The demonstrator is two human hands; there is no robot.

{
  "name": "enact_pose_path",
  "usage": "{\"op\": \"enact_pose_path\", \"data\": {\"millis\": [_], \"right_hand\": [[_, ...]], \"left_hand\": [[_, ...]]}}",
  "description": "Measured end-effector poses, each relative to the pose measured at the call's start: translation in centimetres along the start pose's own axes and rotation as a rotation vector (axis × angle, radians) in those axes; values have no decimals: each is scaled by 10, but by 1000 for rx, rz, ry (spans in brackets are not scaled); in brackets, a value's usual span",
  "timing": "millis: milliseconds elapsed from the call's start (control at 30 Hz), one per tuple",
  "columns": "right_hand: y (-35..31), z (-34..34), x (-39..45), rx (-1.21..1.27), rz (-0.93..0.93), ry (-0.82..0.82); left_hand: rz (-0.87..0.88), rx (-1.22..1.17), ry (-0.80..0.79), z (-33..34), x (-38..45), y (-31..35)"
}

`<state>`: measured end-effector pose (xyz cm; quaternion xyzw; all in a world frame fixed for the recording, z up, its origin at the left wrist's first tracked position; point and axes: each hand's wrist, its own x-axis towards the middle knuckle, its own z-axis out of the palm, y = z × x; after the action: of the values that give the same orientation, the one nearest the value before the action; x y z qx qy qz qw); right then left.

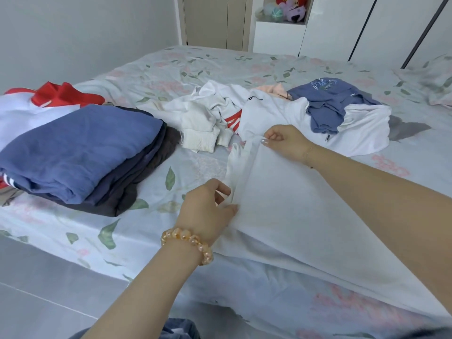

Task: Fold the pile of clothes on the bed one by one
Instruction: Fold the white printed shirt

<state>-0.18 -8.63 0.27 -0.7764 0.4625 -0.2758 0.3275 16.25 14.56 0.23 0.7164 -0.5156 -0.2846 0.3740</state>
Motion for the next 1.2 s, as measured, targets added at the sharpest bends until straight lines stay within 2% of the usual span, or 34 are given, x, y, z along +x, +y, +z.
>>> {"op": "enact_pose_path", "data": {"millis": [100, 167, 233, 300, 433, 533, 633, 700, 767, 833, 900, 967, 1067, 1133, 1200], "right_hand": [[-1, 16, 6, -63, -5, -53], [8, 32, 7, -209, 18, -75], [17, 40, 6, -310, 7, -21], [11, 38, -4, -430, -41, 68], [-19, 29, -69, -414, -219, 101], [-39, 30, -141, -354, -195, -85], [-55, 47, -195, -347, -90, -305], [-60, 67, -207, -449, -87, -289], [-57, 82, -200, -467, -97, -141], [-56, 87, -187, -320, -73, 60], [-60, 82, -176, -230, -20, 194], [-67, 69, -167, -80, 114, 219], [-68, 41, -160, 376, 359, 176], [-65, 20, -160, 598, 424, 130], [-67, -2, -163, 749, 410, 107]], "left_hand": [[-88, 93, -51, -10, -2, -8], [-118, 326, -102, -10, -3, -13], [-121, 603, -98, -6, -2, -21], [-191, 612, -133, -5, 1, -26], [-307, 303, -266, -15, 11, -26], [-333, 6, -334, -20, 20, -26], [-398, -396, -283, -21, 24, -17], [-410, -607, -237, -20, 23, -4], [-403, -742, -205, -16, 19, 14], [-387, -811, -186, -11, 17, 28], [-383, -834, -168, -9, 19, 36], [-405, -855, -157, -10, 25, 37], [-447, -881, -90, -13, 36, 31], [-492, -843, -37, -10, 44, 27], [-547, -719, -59, 1, 50, 23]]}}
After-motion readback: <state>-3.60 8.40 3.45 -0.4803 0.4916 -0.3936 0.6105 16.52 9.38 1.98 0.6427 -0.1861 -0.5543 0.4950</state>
